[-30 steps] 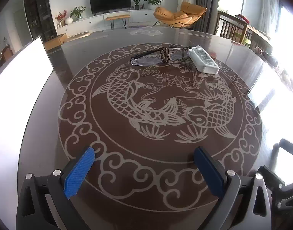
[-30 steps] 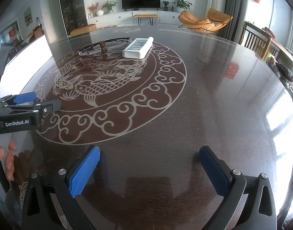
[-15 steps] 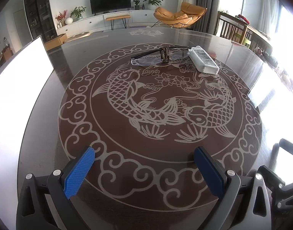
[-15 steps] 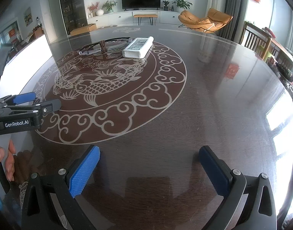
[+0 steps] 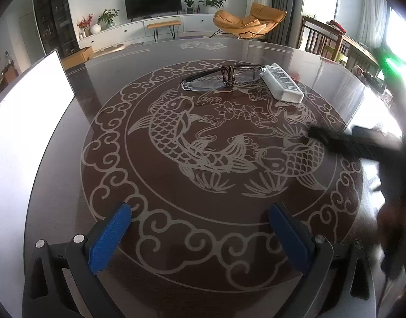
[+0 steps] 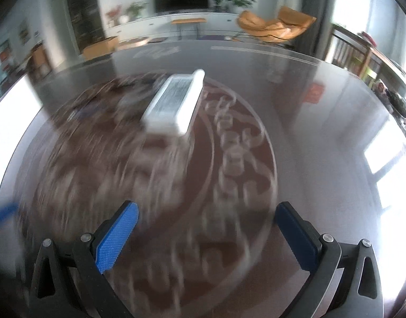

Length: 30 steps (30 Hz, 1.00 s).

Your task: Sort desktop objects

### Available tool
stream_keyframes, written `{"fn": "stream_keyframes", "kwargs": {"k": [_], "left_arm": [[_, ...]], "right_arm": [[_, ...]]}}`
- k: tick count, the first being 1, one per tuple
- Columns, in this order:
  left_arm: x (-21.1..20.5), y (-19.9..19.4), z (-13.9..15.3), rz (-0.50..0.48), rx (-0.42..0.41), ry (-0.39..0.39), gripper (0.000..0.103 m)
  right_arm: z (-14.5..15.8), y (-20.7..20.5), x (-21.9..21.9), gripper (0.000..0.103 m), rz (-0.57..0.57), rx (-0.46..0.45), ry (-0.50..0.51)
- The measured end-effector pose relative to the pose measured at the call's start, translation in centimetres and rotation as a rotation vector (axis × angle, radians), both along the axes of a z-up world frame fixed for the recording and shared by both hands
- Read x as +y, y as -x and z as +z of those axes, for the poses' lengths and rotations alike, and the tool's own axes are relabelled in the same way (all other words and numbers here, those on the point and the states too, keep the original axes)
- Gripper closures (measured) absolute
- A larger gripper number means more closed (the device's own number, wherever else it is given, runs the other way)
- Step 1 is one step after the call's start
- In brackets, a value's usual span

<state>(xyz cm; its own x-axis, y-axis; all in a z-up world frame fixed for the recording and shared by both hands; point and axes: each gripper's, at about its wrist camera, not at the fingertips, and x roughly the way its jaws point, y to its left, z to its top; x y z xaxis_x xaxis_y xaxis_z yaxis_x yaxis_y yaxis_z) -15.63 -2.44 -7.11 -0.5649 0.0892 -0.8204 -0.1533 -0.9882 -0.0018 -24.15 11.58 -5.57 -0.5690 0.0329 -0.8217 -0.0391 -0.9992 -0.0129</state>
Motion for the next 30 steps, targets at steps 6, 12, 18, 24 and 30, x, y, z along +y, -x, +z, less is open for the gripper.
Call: {"fn": "stream_keyframes", "kwargs": {"k": [6, 12, 18, 24, 30], "left_arm": [[0.1, 0.1, 0.0, 0.000, 0.000, 0.000, 0.000], [0.0, 0.0, 0.0, 0.000, 0.000, 0.000, 0.000], [0.3, 0.3, -0.1, 0.000, 0.000, 0.001, 0.000], [0.2, 0.3, -0.1, 0.000, 0.000, 0.001, 0.000], [0.1, 0.4, 0.0, -0.012, -0.007, 0.003, 0.000]], "right_arm": [[0.2, 6.6, -2.3, 0.000, 0.032, -0.044, 0.001], [1.0, 6.7, -1.8, 0.052, 0.051, 0.029, 0.000], [1.0, 0.6, -0.4, 0.052, 0.124, 0.057, -0.007], [1.0, -9.1, 1.7, 0.051, 0.129, 0.068, -0.012], [1.0, -11.5, 1.9, 0.036, 0.092, 0.058, -0.006]]}}
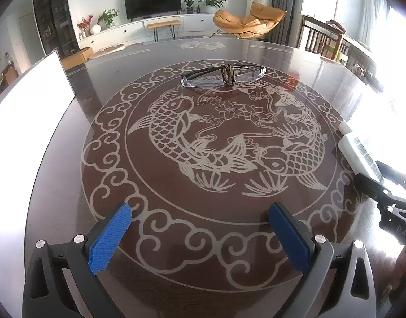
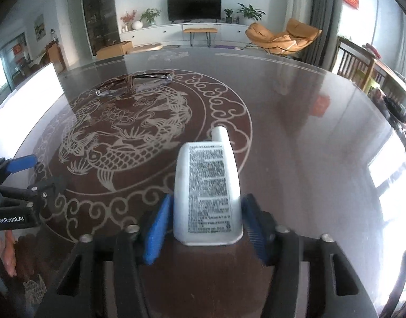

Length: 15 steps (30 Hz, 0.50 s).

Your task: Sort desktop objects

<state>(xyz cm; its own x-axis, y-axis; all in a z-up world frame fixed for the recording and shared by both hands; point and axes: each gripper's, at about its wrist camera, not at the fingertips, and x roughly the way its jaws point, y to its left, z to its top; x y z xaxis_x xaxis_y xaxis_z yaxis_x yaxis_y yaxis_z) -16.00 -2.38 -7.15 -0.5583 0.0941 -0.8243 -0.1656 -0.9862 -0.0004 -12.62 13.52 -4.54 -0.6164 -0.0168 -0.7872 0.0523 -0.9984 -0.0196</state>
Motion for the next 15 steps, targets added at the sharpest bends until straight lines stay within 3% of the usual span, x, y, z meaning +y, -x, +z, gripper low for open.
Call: {"fn": "stream_keyframes", "kwargs": {"k": [4, 9, 15], "left_arm": [[-0.2, 2.9, 0.4, -0.135, -0.093, 0.036, 0.000], [-0.7, 9.1, 3.2, -0.195, -0.032, 0.080, 0.000], [2.3, 14.6, 3.3, -0.311, -0.037, 0.116, 0.000]], "right_arm": [[-0.1, -0.1, 0.5, 0.025, -0.005, -0.007, 0.018], [0.0, 0.3, 0.3, 0.020, 0.005, -0.014, 0.012], [-0.1, 0.4, 0.4, 0.019, 0.005, -0.014, 0.013]]}}
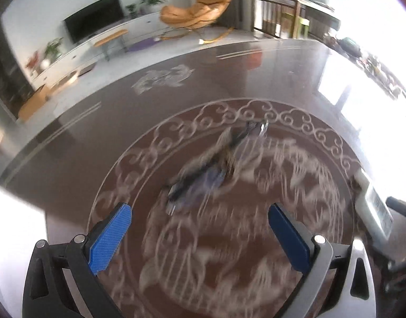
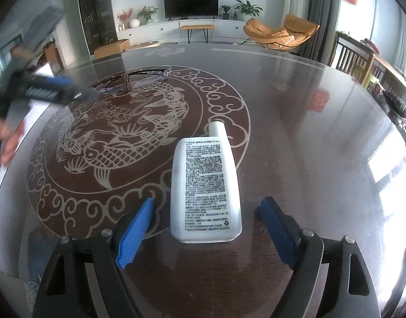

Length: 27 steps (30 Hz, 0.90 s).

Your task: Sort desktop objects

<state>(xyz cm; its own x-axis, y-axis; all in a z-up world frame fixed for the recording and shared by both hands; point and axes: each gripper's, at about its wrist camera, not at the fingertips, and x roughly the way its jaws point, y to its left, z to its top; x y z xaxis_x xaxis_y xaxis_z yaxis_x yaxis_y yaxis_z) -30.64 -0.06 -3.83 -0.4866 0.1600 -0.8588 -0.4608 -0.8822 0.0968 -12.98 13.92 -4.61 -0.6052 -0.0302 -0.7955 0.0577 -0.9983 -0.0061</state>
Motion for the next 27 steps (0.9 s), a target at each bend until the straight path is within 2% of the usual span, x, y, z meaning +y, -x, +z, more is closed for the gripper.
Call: {"fn": "stream_keyframes", "kwargs": {"k": [5, 7, 8, 10, 12, 13, 15, 18, 20, 24, 27], "left_arm": [[3.9, 3.2, -2.1, -0.017, -0.027, 0.083, 0.000], [4.3, 3.7, -2.1, -0.019, -0.034, 0.027, 0.003], [4.5, 3.7, -2.1, -0.022, -0.035, 0.009, 0.013], [4.5, 3.3, -1.8, -0.020, -0.026, -0.047, 0.060], [4.5, 2.7, -1.7, 0.002, -0.012, -0.044, 0.083], [4.4, 2.2, -1.8, 0.017, -0.002, -0.040, 0.089], [3.3, 0.8, -1.9, 0.072, 0.017, -0.049, 0.089], [0.7, -2.4, -2.2, 0.203, 0.017, -0.123, 0.089], [-1.0, -6.5, -2.3, 0.261, 0.009, -0.168, 0.089], [-2.8, -14.9, -2.6, 0.308, 0.002, -0.201, 0.089], [-3.7, -19.2, -3.0, 0.320, 0.028, -0.209, 0.089]], "right_arm": [[-0.1, -0.1, -0.1, 0.020, 0.000, 0.000, -0.003], [-0.1, -0.2, -0.2, 0.020, 0.000, 0.001, 0.000], [-0.1, -0.2, -0.2, 0.020, 0.000, 0.001, 0.002], [0.0, -0.2, -0.2, 0.020, -0.001, 0.002, 0.005], [-0.1, -0.2, -0.2, 0.020, -0.005, 0.001, 0.001], [0.0, -0.1, -0.2, 0.020, -0.005, 0.001, 0.000], [0.0, 0.1, -0.2, 0.020, -0.005, 0.000, -0.002], [0.0, 0.1, -0.2, 0.020, -0.011, 0.000, -0.005], [0.0, 0.3, -0.1, 0.020, -0.021, 0.000, -0.005], [0.0, 0.3, -0.1, 0.020, -0.022, 0.000, -0.008], [0.0, 0.3, 0.0, 0.020, -0.023, 0.001, -0.006]]}}
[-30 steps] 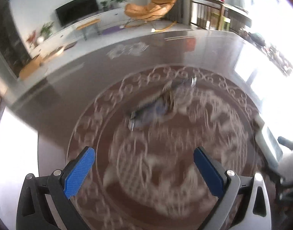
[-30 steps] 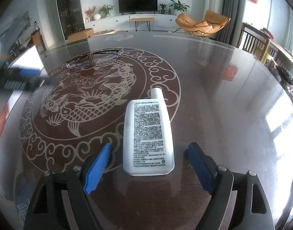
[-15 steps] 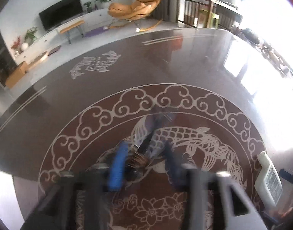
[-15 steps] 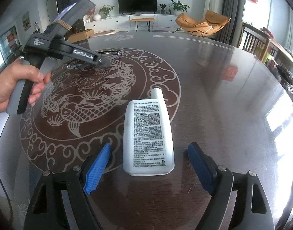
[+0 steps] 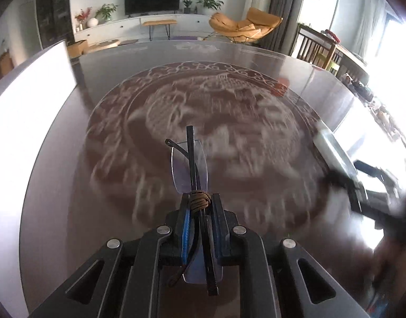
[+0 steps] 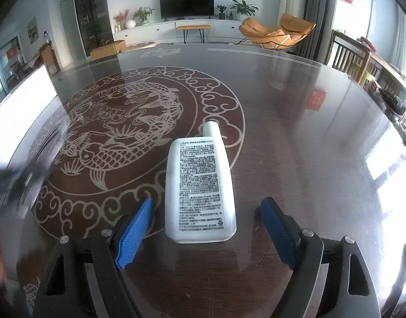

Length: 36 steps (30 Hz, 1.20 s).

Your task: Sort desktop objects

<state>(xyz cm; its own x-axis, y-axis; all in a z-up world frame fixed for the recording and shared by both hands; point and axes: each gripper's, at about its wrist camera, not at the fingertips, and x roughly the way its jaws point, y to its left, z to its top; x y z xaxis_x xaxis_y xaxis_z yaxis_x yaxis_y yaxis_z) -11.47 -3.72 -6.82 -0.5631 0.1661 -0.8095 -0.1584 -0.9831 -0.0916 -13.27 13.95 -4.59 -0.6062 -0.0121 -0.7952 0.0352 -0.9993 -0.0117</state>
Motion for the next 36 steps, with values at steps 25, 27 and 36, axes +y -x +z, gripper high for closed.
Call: {"fn": "stream_keyframes", "kwargs": {"k": [25, 27, 36], "left_arm": [[0.0, 0.9, -1.5, 0.056, -0.006, 0.096, 0.000], [0.0, 1.1, -1.6, 0.053, -0.009, 0.098, 0.000], [0.1, 2.5, -0.3, -0.080, -0.057, 0.111, 0.059]], "right_arm": [[-0.1, 0.2, 0.2, 0.010, -0.001, -0.008, 0.002], [-0.2, 0.3, 0.1, 0.006, 0.017, -0.019, 0.002], [1.3, 3.5, 0.0, 0.051, 0.085, -0.159, -0.003]]}}
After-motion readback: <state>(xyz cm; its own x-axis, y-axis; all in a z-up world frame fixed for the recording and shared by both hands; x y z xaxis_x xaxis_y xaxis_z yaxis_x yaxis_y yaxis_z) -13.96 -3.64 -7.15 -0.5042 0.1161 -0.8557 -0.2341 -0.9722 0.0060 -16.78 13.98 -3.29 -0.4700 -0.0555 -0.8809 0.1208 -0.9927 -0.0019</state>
